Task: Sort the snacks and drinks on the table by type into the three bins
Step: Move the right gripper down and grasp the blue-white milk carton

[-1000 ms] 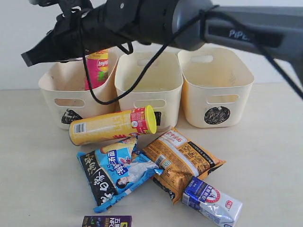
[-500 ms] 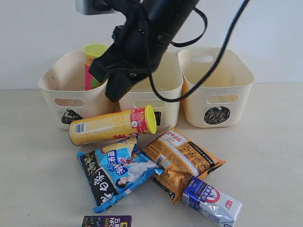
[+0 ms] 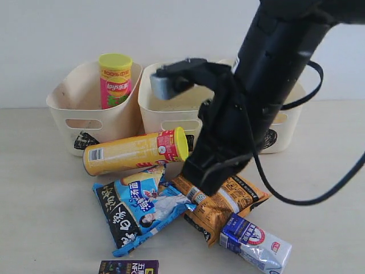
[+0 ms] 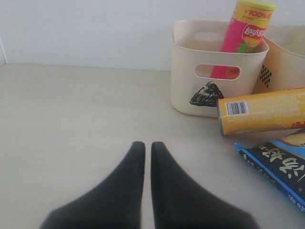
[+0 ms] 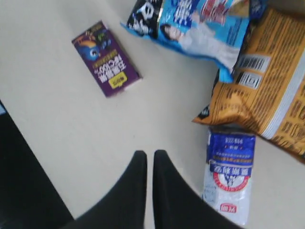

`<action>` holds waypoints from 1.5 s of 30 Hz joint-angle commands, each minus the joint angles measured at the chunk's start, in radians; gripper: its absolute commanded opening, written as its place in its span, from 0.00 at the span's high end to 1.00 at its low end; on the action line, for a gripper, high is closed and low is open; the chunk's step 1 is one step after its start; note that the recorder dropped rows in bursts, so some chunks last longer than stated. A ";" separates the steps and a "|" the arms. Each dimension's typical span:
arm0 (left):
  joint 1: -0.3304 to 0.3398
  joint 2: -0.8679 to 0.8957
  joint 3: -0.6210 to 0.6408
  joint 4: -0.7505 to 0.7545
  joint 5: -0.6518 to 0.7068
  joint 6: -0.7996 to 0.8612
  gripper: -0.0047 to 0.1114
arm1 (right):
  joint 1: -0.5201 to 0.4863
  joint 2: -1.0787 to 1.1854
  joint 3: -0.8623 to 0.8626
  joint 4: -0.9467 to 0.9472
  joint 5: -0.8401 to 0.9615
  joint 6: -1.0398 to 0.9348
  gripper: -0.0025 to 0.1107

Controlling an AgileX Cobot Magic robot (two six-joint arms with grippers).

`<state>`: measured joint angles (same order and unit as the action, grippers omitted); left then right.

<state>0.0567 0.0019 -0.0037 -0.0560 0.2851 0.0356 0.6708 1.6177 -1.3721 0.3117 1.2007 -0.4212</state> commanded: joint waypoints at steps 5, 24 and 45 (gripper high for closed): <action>0.000 -0.002 0.004 0.001 -0.006 -0.004 0.93 | -0.041 -0.014 0.147 -0.014 -0.004 -0.039 0.98; 0.000 -0.002 0.004 0.001 -0.006 -0.004 0.93 | -0.174 0.069 0.363 -0.056 -0.303 -0.060 0.29; 0.000 -0.002 0.004 0.001 -0.004 -0.004 0.93 | -0.174 0.183 0.358 -0.054 -0.392 -0.041 0.97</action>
<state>0.0567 0.0019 -0.0037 -0.0560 0.2851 0.0356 0.5008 1.8255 -1.0086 0.2555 0.7871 -0.4618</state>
